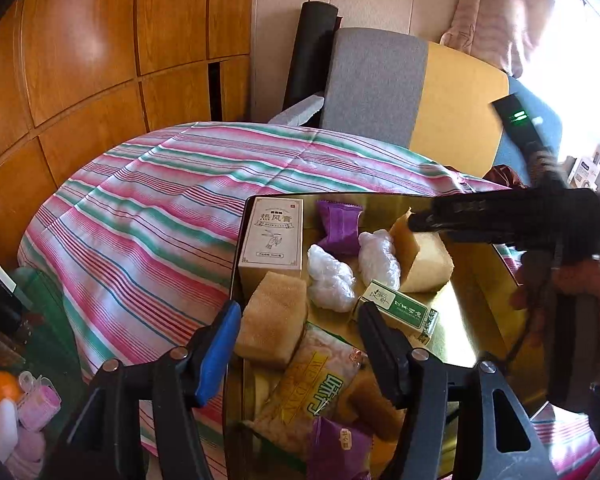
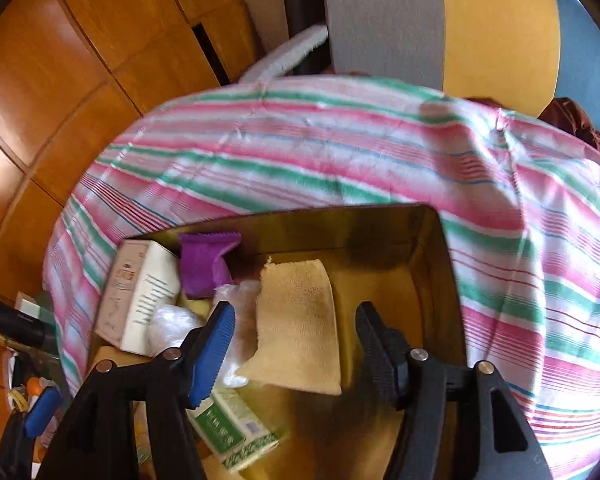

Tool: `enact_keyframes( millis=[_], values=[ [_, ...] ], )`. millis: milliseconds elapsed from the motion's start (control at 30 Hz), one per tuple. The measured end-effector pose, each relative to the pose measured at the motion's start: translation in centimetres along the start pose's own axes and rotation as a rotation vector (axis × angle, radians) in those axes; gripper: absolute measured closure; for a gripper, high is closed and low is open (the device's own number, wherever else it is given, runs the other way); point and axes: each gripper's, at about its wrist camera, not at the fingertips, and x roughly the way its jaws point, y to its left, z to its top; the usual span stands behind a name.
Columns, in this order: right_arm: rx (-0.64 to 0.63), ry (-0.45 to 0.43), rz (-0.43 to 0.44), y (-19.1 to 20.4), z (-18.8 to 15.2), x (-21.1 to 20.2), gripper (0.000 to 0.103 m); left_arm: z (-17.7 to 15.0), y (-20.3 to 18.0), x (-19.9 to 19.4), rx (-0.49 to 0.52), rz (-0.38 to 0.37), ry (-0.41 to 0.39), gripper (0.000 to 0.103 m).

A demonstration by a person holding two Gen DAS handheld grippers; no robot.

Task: Organize objects
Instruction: 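Carry the yellow sponge into the gold tray and open the right gripper, then move both tools back over the beige knit roll and cracker packet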

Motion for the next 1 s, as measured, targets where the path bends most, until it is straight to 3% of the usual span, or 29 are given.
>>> enact_keyframes(
  millis=[267,467,767,1000],
  values=[
    [-0.071,-0.145,-0.036,-1.6,-3.1,-7.0,0.039,-0.1,-0.9,-0.8,0.022,-0.006,-0.020,0.035],
    [-0.031,-0.187,-0.104,-7.1,-6.3,-11.7,0.039,-0.2,-1.7,-1.6,0.041,-0.021,-0.032,0.035],
    [0.146,-0.225,-0.358,-19.9,-10.6,-18.9,0.039,-0.3,-4.6,-2.4,0.113,-0.056,-0.032,0.035],
    [0.423,-0.334,-0.592,-31.1,-15.5,-24.6,0.039,0.3,-8.6,-2.4,0.168,-0.099,-0.020,0.034]
  ],
)
